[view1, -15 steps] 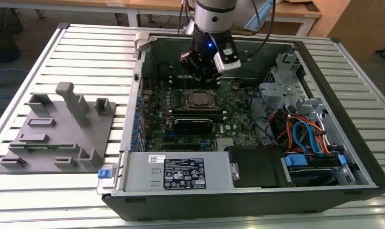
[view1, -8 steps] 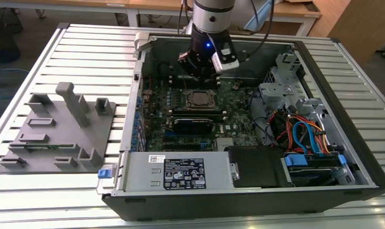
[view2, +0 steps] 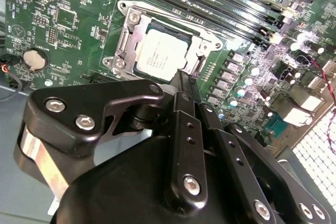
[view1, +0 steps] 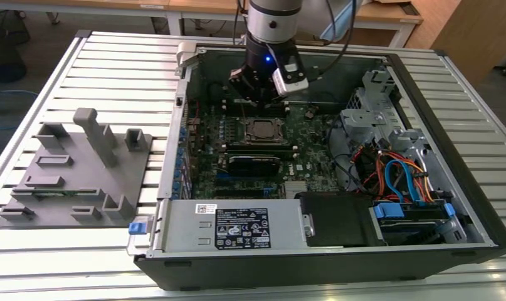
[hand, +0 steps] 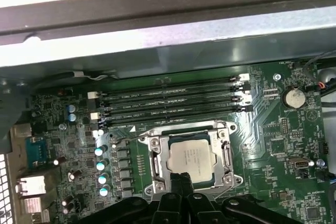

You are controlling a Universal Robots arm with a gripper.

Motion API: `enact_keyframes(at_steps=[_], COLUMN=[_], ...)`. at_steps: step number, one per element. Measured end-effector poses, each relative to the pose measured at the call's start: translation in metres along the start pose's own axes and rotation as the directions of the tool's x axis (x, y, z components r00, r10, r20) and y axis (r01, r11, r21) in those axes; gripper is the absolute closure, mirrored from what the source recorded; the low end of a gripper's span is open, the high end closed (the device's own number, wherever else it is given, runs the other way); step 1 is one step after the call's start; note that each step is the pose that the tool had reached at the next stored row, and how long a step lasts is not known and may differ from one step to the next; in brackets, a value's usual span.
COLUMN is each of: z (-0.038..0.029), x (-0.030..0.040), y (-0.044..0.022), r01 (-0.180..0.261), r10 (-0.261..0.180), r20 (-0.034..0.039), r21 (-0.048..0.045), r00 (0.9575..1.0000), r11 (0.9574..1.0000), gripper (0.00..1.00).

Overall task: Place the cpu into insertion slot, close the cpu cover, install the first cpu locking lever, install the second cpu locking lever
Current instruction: 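Install the first cpu locking lever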

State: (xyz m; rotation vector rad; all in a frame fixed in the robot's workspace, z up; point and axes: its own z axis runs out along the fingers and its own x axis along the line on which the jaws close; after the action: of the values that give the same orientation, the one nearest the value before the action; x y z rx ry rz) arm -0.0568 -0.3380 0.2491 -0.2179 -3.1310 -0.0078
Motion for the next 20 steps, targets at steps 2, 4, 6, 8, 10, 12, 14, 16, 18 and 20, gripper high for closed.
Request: enact_keyframes(at_steps=[2,4,6,8,10,12,14,16,18,20], z=[0.0,0.0,0.0,0.0,0.0,0.0,0.0,0.0,0.0,0.0], x=[0.0001,0.0002,0.0002,0.0003,0.0003,0.0004,0.0011,0.0025,0.0048,0.0071], y=[0.0,-0.0001,-0.0001,-0.0001,-0.0001,-0.0001,-0.0002,-0.0004,-0.0007,-0.001], r01=[0.0,0.0,0.0,0.0,0.0,0.0,0.0,0.0,0.0,0.0], r10=[0.0,0.0,0.0,0.0,0.0,0.0,0.0,0.0,0.0,0.0], r20=[0.0,0.0001,0.0,0.0,0.0001,0.0,0.0001,0.0,0.0,0.0001], r21=[0.0,0.0,0.0,0.0,0.0,0.0,0.0,0.0,0.0,-0.0001], r00=[1.0,1.0,1.0,1.0,1.0,1.0,1.0,1.0,1.0,1.0], r11=[1.0,1.0,1.0,1.0,1.0,1.0,1.0,1.0,1.0,1.0], gripper=[0.9,0.9,0.9,0.9,0.9,0.9,0.9,0.9,0.9,0.9])
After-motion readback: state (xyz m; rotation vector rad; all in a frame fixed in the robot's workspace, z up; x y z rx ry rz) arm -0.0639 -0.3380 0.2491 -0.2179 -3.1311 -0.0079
